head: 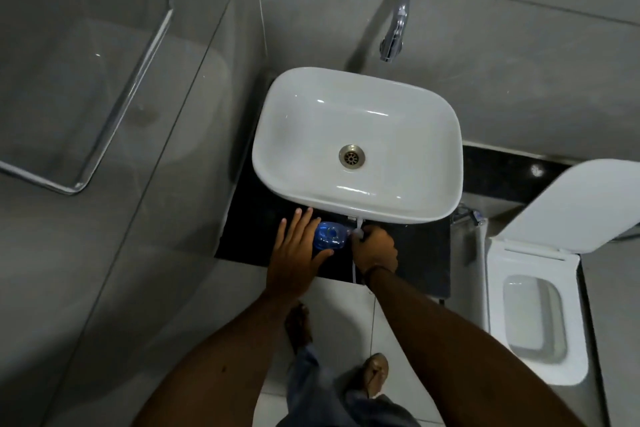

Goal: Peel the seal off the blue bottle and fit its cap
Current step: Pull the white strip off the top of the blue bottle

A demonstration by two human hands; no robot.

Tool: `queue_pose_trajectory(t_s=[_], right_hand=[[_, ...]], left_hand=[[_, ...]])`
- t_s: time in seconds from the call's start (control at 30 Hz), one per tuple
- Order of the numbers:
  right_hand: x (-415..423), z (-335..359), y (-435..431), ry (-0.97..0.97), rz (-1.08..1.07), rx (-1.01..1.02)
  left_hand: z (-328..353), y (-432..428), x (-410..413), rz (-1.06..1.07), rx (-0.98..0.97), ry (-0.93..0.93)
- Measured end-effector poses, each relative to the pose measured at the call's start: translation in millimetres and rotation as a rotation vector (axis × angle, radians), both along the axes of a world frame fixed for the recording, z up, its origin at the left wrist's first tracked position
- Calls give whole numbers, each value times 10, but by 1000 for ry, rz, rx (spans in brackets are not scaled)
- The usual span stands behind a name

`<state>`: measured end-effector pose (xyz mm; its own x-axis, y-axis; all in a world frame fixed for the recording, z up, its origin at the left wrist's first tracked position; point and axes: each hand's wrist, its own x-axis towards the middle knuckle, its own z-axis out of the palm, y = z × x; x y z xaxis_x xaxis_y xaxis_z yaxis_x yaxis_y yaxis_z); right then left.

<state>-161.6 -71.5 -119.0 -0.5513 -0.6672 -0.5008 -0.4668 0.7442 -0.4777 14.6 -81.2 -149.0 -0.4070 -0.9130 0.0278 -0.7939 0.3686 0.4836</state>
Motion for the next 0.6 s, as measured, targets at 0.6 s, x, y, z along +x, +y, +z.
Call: queue_pose_trajectory(t_s=[0.6], right_hand=[[-11,1196,400,-403,-161,-821]], left_hand=[[-162,-14,41,7,-83,100]])
